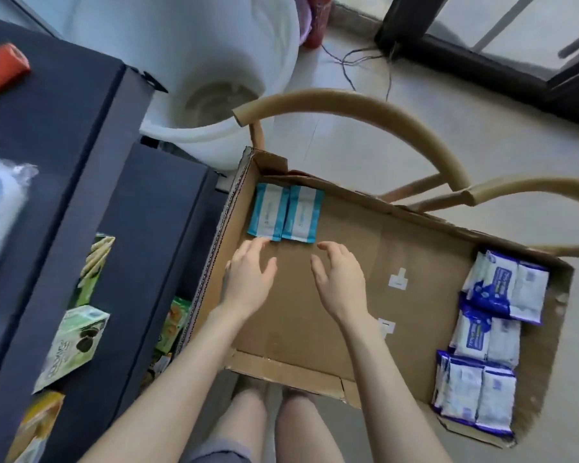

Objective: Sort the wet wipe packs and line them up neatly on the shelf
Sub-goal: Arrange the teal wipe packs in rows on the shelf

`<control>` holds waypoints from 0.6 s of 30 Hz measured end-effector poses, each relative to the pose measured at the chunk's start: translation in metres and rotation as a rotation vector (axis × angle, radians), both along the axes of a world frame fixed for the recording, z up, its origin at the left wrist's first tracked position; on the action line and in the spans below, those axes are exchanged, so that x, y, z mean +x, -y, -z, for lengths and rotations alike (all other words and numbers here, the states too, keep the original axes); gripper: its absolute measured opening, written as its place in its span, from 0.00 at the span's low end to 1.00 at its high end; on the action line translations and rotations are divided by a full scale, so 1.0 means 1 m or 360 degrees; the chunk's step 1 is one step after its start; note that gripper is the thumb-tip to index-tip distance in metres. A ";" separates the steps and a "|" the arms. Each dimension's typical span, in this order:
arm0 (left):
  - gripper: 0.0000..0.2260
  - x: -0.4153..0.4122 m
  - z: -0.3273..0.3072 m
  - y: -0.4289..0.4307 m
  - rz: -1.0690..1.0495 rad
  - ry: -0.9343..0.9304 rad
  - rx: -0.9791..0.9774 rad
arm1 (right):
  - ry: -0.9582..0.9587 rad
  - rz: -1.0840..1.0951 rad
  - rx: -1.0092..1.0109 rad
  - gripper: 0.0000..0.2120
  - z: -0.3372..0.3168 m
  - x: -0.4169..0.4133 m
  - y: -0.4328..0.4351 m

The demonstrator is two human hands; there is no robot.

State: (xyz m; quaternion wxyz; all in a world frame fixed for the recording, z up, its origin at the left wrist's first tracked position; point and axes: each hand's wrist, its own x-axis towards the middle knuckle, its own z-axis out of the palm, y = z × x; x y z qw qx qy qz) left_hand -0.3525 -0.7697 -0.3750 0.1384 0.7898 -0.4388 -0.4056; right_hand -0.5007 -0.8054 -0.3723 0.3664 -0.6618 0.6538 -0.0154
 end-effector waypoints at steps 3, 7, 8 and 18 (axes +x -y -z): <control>0.18 0.001 0.049 0.022 -0.0165 -0.0028 0.0055 | 0.0033 0.0096 0.0088 0.15 0.045 0.007 0.019; 0.22 -0.001 0.112 0.045 -0.0318 0.0050 0.0104 | 0.0112 0.0246 0.0154 0.18 0.104 0.016 0.041; 0.23 -0.001 0.125 0.049 -0.0340 0.0094 0.0112 | 0.0138 0.0271 0.0187 0.20 0.118 0.018 0.046; 0.27 -0.019 0.203 0.062 -0.0647 0.0454 0.0018 | 0.0285 0.0622 0.0160 0.29 0.204 0.026 0.066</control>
